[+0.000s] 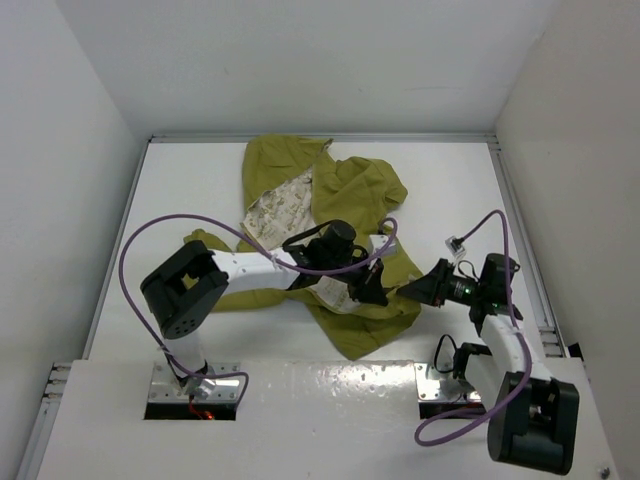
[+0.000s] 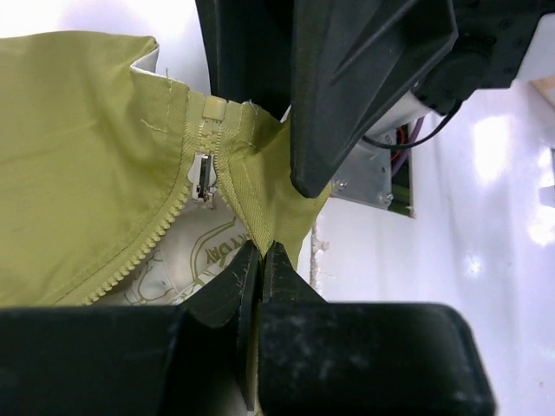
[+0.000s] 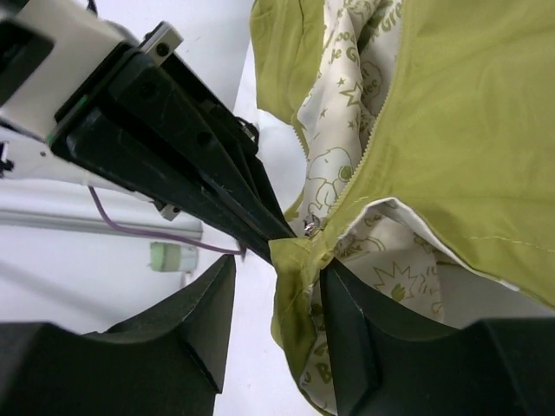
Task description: Zip up the jacket
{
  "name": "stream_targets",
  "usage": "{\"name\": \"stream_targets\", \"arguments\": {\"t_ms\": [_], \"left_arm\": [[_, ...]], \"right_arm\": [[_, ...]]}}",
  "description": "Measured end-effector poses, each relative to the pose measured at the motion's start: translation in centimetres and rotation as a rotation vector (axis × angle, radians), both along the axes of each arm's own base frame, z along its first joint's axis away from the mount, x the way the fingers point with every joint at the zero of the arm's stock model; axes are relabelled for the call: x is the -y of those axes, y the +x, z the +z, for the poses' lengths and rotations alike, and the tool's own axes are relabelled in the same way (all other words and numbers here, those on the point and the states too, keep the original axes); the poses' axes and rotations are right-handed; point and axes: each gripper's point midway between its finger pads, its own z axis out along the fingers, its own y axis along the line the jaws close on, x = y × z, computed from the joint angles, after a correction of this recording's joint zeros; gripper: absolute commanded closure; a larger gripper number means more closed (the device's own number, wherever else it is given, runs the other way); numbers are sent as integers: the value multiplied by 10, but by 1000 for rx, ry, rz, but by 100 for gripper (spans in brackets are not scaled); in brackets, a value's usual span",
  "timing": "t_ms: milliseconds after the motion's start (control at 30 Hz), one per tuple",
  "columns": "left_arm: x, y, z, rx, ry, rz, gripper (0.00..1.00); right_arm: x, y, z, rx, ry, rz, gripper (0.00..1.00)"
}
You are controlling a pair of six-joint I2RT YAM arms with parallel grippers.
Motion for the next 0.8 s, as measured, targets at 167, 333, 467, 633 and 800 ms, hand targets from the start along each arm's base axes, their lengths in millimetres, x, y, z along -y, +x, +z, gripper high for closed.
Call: {"name": "stream_targets", "arguments": {"t_ms": [167, 333, 467, 633, 800], "left_arm": [[-5, -7, -9, 53, 28, -17, 100], [-10, -20, -15, 135, 58, -60, 100], [-11, -20, -15, 202, 71, -65, 100], [-13, -13, -18, 243, 93, -41, 100], [-15, -6, -19, 274, 109, -17, 100]], "right_arm": [[0, 1, -5, -122, 46, -13, 55], [0, 8, -4, -185, 80, -32, 61], [1, 10, -3, -205, 94, -37, 69], [-1, 5, -6, -213, 91, -19, 69], [-4, -9, -11, -233, 67, 32, 81]]}}
